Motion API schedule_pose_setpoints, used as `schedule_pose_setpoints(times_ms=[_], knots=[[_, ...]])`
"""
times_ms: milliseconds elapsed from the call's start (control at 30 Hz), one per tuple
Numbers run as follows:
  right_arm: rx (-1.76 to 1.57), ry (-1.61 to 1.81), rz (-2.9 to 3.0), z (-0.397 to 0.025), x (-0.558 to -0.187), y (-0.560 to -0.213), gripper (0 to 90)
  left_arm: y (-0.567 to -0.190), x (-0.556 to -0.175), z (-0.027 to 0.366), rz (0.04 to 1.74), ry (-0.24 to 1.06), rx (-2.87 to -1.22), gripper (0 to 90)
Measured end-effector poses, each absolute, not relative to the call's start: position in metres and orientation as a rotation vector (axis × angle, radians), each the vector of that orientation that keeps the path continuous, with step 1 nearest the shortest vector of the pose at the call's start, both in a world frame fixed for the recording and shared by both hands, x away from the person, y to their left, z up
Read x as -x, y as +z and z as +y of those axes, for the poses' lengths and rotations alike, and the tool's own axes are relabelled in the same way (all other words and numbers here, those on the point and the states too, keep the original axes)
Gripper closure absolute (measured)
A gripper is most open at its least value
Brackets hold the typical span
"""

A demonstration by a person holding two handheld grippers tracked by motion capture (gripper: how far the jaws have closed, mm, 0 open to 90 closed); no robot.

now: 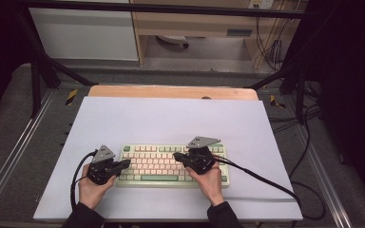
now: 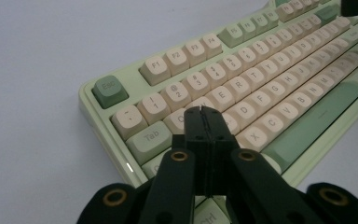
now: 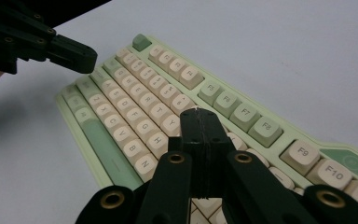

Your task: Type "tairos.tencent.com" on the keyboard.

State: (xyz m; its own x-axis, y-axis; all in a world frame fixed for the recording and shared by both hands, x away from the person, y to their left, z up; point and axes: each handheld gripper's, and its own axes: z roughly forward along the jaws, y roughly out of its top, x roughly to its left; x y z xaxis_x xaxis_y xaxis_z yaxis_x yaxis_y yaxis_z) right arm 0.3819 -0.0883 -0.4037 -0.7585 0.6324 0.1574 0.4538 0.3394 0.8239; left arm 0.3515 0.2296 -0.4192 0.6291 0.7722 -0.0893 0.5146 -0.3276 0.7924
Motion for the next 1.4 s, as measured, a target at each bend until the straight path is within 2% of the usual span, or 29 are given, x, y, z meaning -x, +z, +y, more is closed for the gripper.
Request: schedule_pose_setpoints(times_ms=[400,900,1400], knots=[[-1.041,1.305,2.451,-0.075,-0.391,-0.428,90.0,-0.419,-0.352,0.23,1.007,0.386,-2.006,90.0],[-1.037,1.279,2.465,-0.072,-0.393,-0.436,90.0,-0.419,-0.351,0.228,1.005,0.387,-2.005,90.0],[-0.979,1.306,2.457,-0.084,-0.384,-0.413,90.0,-0.418,-0.35,0.226,1.009,0.392,-1.999,90.0]])
